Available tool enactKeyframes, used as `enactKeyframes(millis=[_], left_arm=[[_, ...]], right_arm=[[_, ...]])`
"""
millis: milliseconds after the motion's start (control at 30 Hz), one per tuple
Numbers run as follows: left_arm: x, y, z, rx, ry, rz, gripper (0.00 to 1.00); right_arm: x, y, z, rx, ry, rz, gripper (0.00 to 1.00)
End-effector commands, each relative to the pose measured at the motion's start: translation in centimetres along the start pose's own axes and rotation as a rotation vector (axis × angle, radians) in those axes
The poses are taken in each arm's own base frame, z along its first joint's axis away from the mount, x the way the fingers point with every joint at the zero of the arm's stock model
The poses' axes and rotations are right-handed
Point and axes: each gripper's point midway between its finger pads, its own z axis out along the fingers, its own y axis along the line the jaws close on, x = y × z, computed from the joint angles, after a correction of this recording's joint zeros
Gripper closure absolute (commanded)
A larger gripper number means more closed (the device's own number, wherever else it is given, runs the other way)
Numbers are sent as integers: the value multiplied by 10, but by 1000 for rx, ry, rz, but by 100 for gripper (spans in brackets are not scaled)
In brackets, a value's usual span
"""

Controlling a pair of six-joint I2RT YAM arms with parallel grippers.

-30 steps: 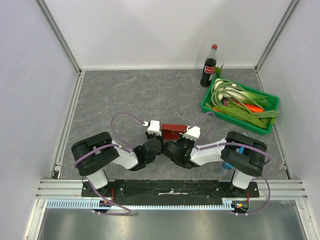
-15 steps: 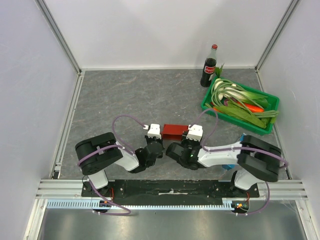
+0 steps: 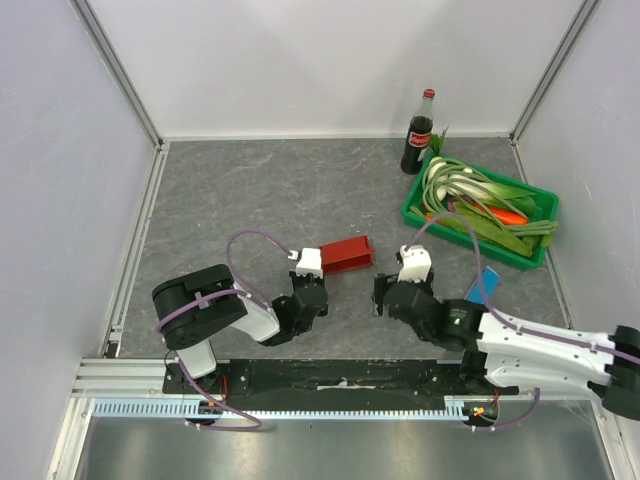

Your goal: Fold the paper box

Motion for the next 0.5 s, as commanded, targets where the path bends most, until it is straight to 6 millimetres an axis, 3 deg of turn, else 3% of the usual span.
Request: enactKeyframes(millis=[0, 33, 67, 133, 167, 233, 333, 433, 467], left_arm=[[-7, -1, 3, -47, -24, 60, 98], [-7, -2, 3, -42, -23, 70, 98], [-9, -4, 3, -41, -26, 71, 98], [-10, -6, 3, -38, -27, 82, 98], [-12, -8, 3, -36, -29, 85, 98], [-12, -9, 4, -38, -31, 101, 98], [-13, -11, 4, -37, -32, 114, 98], [-10, -12, 5, -38, -29, 130, 98], [-9, -13, 6, -39, -28, 134, 98]], right_arm=[[-75, 35, -26, -193, -35, 35, 9], [-85, 49, -30, -277, -11, 54, 9], [-116, 50, -29, -303, -45, 112, 9], [-139, 73, -25, -432, -49, 154, 10], [-158, 74, -20, -448, -75, 198, 12], [-173, 85, 0, -488, -73, 251, 23], [-183, 95, 33, -578, -48, 341, 37], [-171, 117, 54, -683, 7, 411, 56], [-152, 120, 58, -717, 51, 428, 60]])
